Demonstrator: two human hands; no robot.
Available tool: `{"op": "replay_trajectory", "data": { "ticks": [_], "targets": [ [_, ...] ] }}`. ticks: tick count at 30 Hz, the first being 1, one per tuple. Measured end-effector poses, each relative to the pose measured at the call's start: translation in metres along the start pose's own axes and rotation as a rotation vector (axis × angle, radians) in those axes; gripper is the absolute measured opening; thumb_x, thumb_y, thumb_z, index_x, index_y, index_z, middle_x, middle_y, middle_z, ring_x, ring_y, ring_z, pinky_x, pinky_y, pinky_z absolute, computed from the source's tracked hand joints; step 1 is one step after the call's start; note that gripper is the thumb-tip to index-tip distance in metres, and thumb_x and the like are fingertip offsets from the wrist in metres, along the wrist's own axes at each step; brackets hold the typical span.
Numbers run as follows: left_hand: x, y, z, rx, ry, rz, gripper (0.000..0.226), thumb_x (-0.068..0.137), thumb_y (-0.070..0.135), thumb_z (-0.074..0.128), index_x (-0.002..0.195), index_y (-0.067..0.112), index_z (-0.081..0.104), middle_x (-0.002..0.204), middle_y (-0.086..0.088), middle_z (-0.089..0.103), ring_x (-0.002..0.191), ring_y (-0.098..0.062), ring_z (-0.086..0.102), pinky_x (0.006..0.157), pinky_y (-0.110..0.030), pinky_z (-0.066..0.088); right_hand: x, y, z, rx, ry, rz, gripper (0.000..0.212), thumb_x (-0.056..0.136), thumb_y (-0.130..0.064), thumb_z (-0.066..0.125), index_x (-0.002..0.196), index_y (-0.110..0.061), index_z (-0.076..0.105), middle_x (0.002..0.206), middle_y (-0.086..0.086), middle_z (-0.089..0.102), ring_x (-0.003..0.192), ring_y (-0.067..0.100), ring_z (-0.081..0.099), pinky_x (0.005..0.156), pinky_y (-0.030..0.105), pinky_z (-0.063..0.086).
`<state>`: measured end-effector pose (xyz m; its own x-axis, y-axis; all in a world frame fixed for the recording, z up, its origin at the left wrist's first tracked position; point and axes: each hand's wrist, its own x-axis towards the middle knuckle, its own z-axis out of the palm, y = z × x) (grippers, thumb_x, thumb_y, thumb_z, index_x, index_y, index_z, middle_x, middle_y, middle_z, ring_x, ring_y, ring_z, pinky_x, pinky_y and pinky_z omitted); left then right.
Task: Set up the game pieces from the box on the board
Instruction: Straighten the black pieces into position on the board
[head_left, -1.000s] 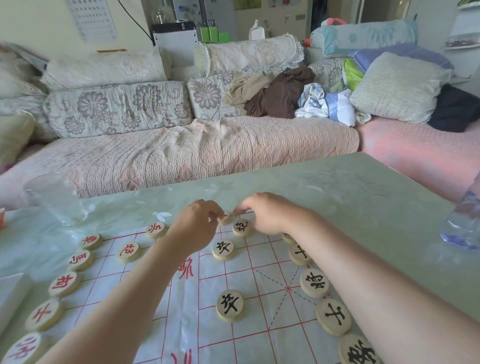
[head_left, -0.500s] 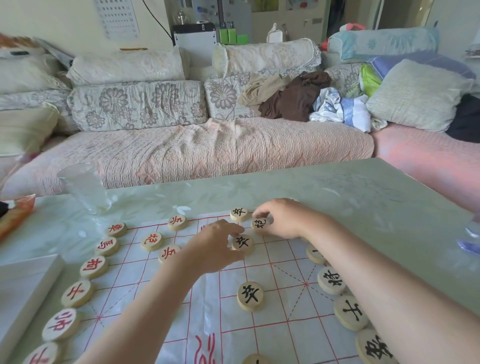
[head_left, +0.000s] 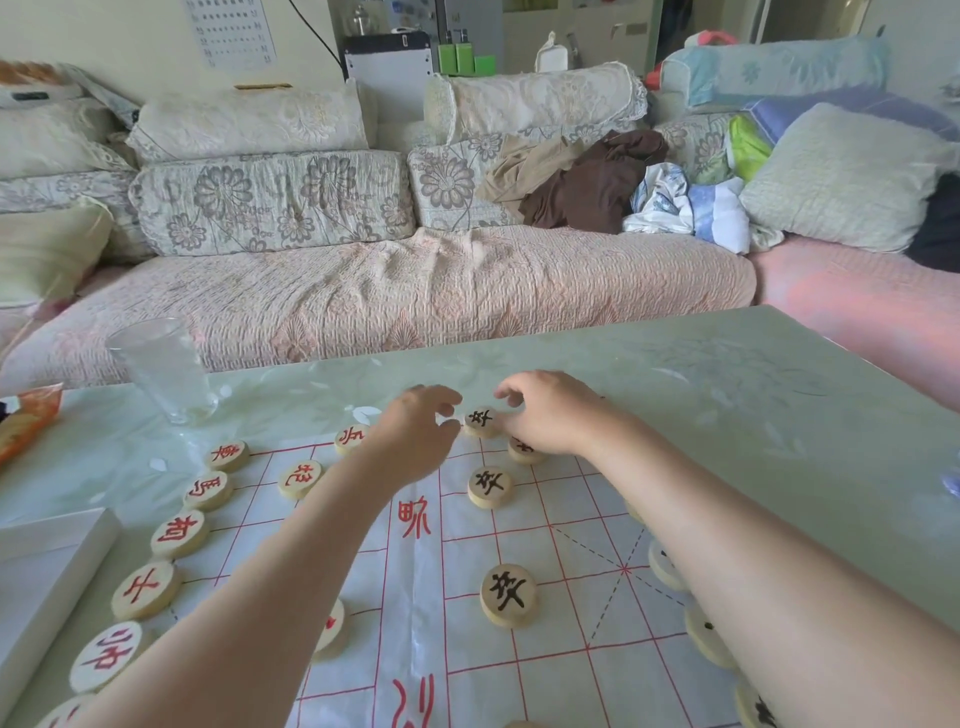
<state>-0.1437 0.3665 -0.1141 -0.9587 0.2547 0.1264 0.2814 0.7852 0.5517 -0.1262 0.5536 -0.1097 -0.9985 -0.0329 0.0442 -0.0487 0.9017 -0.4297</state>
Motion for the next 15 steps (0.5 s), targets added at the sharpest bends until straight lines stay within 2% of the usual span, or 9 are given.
{"op": "replay_trajectory", "data": {
  "ticks": [3,7,11,15],
  "targets": [
    [0.014,-0.005,0.006,0.059,-0.039,0.005,0.040,0.092,0.019,0.058,0.130,0.028,0.055,0.123,0.007,0.057,0.089,-0.017,0.059,0.074,-0.031,0.053,0.012,-0.004,0.009,-0.015,-0.004,0.068,0.049,0.083,-0.046,0.060,0.131,-0.038,0.056,0.131,-0.006,0.061,0.122,0.020,0.053,0.100,0.035,0.044],
    [0.021,-0.009,0.015,0.109,-0.118,0.016,0.045,0.087,0.020,0.064,0.128,0.037,0.057,0.126,0.009,0.056,0.105,-0.016,0.058,0.090,-0.035,0.051,0.019,-0.007,0.015,0.032,-0.049,0.088,0.047,0.085,-0.029,0.063,0.131,-0.036,0.057,0.126,-0.013,0.063,0.118,0.017,0.058,0.098,0.033,0.046],
    [0.019,-0.014,0.022,0.109,-0.059,0.040,0.039,0.085,0.022,0.067,0.120,0.037,0.061,0.123,0.010,0.058,0.107,-0.016,0.057,0.090,-0.037,0.051,0.019,-0.005,0.016,0.081,-0.048,0.073,0.051,0.088,-0.011,0.056,0.135,-0.031,0.057,0.125,-0.014,0.065,0.117,0.014,0.058,0.099,0.029,0.046],
    [0.017,-0.016,0.023,0.126,0.008,0.067,0.030,0.083,0.030,0.070,0.113,0.033,0.065,0.112,0.007,0.060,0.100,-0.018,0.059,0.085,-0.039,0.052,0.016,-0.007,0.015,0.114,-0.041,0.036,0.052,0.090,-0.009,0.054,0.137,-0.030,0.056,0.127,-0.014,0.065,0.118,0.012,0.058,0.098,0.027,0.046]
  ]
}}
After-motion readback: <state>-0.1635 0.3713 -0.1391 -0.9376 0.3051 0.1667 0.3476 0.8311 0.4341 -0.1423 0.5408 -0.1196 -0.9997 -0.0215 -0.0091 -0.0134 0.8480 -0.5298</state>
